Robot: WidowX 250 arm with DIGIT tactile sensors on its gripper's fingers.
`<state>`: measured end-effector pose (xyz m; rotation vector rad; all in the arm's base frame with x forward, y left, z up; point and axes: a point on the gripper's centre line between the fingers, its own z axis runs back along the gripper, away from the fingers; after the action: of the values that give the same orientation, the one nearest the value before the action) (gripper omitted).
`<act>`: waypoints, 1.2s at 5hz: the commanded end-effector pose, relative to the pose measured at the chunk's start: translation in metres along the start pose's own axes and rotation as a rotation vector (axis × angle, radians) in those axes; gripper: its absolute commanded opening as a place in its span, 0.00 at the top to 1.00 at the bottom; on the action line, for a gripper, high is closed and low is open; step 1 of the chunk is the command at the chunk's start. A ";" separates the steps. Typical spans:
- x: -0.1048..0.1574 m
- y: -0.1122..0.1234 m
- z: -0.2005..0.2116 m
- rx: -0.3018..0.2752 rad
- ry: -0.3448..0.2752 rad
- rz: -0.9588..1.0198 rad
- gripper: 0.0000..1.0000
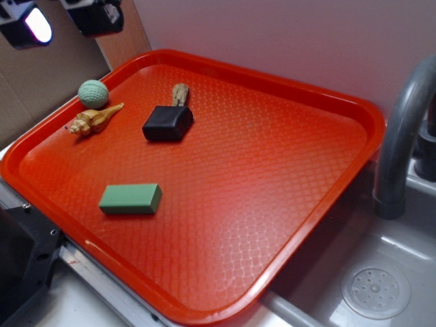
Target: Grab the wood chip.
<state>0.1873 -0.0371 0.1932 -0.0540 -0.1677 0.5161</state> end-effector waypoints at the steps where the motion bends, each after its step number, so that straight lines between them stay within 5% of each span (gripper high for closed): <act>1: 0.007 0.003 0.005 -0.010 -0.022 0.025 0.00; 2: 0.042 -0.001 -0.039 -0.013 -0.101 0.016 0.00; 3: 0.065 0.006 -0.068 -0.017 -0.098 0.025 0.00; 6: 0.101 0.035 -0.138 0.119 -0.042 0.078 0.00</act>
<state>0.2731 0.0299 0.0548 0.0818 -0.1213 0.5783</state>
